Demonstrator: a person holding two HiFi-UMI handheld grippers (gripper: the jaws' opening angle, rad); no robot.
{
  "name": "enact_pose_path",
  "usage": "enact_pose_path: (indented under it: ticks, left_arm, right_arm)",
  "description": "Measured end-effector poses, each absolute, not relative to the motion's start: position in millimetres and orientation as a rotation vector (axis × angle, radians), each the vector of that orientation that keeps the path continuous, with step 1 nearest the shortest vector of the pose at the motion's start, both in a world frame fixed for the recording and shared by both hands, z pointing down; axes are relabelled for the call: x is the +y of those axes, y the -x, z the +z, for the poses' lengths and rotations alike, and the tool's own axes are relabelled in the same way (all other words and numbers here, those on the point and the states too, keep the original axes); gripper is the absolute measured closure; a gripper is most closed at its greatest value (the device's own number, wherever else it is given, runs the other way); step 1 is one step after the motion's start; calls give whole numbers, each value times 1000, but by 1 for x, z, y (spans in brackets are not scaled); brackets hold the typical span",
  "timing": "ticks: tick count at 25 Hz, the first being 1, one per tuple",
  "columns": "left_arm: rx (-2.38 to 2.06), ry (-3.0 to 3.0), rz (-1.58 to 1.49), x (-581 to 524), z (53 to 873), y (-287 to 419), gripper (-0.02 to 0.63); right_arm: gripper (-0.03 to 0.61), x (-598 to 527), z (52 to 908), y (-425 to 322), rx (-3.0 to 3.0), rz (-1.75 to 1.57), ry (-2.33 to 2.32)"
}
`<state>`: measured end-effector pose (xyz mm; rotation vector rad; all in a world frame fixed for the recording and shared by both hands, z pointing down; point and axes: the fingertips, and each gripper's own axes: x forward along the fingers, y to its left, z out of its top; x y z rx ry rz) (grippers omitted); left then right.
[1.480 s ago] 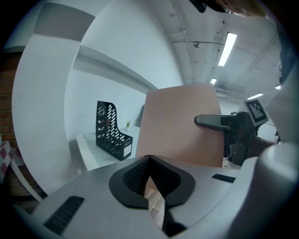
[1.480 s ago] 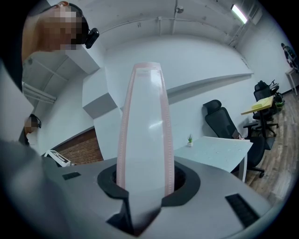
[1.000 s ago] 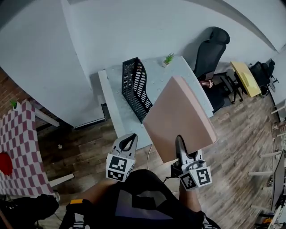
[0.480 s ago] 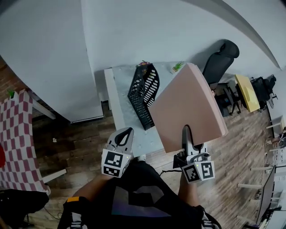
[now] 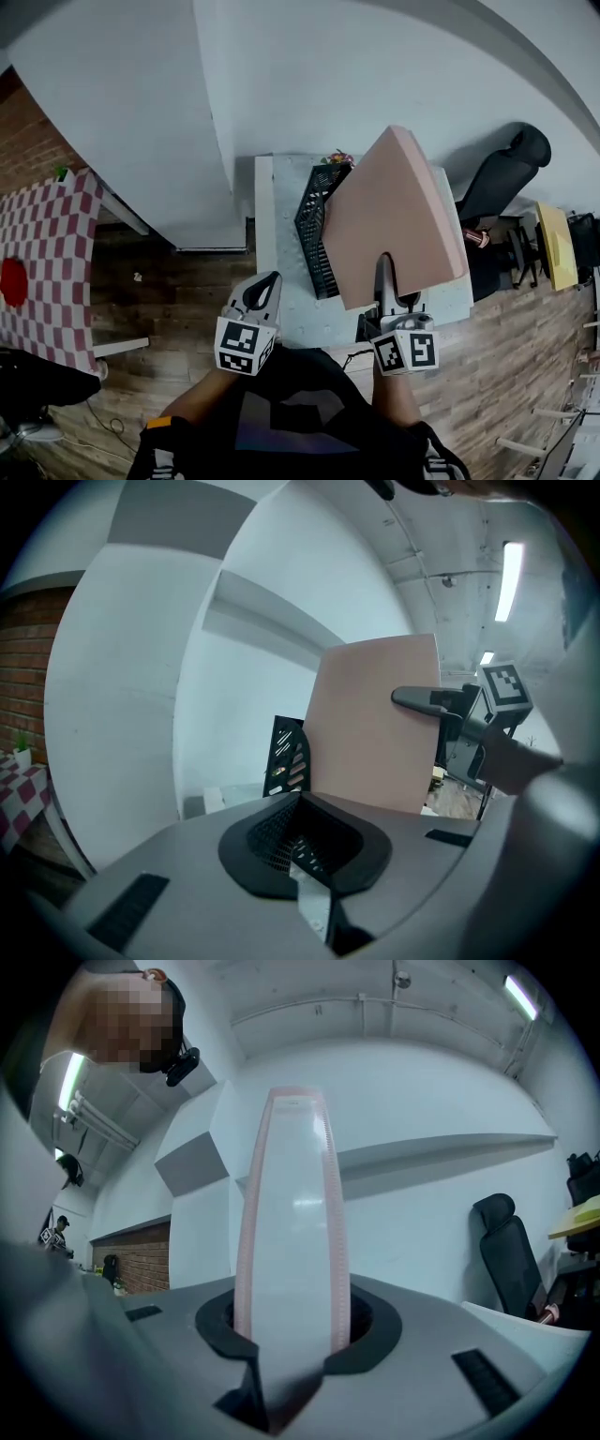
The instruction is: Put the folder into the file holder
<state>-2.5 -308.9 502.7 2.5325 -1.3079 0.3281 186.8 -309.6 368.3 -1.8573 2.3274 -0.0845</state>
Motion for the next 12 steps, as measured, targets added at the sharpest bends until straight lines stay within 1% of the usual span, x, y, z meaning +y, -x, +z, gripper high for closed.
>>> enact_pose_path:
  ticks: [12]
  left_arm:
    - [-1390,-2437,391,-328,516,6,607]
  right_arm:
    - [439,-353,412,-179,2362,-79,1844]
